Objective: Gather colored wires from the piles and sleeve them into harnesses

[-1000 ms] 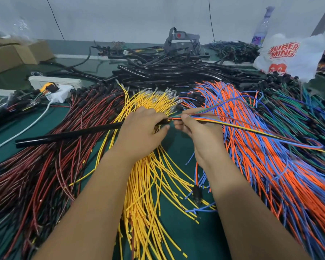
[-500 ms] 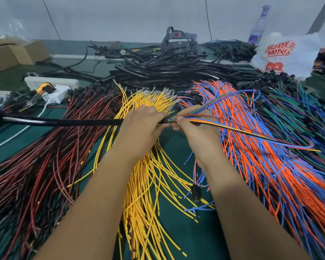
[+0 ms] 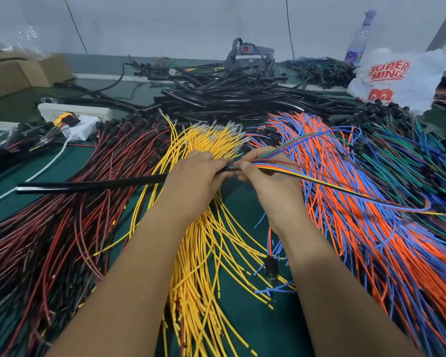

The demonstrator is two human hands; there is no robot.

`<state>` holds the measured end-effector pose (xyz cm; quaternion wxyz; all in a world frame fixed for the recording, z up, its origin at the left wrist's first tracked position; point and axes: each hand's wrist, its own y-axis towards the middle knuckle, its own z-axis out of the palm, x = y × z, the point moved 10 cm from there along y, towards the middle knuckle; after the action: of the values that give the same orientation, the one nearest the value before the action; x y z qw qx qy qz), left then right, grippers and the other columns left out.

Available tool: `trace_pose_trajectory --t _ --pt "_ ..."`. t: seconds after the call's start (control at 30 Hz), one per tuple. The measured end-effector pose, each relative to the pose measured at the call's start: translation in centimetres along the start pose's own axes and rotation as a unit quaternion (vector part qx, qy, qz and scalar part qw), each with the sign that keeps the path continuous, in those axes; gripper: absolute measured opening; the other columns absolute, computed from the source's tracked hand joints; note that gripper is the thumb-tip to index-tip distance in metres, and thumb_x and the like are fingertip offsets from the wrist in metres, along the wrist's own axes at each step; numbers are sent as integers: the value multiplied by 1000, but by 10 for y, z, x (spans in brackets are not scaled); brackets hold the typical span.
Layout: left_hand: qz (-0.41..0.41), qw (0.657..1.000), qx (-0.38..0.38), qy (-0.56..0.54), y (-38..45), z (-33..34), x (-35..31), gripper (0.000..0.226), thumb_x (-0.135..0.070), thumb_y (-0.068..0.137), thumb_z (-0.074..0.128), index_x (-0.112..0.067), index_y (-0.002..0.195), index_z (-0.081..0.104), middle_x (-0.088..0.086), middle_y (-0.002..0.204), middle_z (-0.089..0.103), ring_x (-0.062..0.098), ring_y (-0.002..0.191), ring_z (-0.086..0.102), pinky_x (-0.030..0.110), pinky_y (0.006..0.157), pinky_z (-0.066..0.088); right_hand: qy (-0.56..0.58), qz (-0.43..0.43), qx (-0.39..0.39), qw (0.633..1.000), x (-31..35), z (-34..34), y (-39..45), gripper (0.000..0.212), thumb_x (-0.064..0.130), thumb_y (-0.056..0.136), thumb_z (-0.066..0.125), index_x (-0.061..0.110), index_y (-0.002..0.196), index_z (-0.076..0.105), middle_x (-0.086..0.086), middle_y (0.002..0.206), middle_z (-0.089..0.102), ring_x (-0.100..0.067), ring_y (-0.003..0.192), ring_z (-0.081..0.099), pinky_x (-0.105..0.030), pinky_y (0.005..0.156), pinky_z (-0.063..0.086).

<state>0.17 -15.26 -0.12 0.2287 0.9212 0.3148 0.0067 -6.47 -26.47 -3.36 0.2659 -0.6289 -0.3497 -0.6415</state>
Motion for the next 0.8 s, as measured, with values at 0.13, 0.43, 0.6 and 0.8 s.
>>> trace_pose_trajectory --t 0.13,0.43,0.6,0.8 --pt "14 1000 8 7 0 -1 -3 40 -39 98 41 -29 136 51 -8 86 39 19 93 42 29 70 26 28 22 -19 999 -4 -2 3 16 14 87 67 23 74 68 3 71 74 -21 86 71 -46 94 51" --pt "15 999 -24 -33 -2 -5 -6 27 -38 92 40 -21 83 59 -12 67 44 15 75 40 32 61 27 190 1 21 982 3 4 4 19 -8 90 57 9 83 63 -17 82 66 -20 66 66 -22 65 55" --pt "5 998 -27 48 1 -4 -5 36 -47 88 39 -25 99 65 -11 77 40 14 85 35 32 71 17 176 5 -2 984 -1 1 5 15 -9 87 62 6 86 64 -16 80 67 -20 65 68 -22 63 55" --pt "-11 997 -18 74 1 4 0 45 -59 84 27 -30 89 61 -13 71 30 12 83 23 33 69 11 97 -5 -31 995 -5 -2 6 19 -2 82 68 17 82 69 -7 79 73 -19 66 72 -23 63 56"
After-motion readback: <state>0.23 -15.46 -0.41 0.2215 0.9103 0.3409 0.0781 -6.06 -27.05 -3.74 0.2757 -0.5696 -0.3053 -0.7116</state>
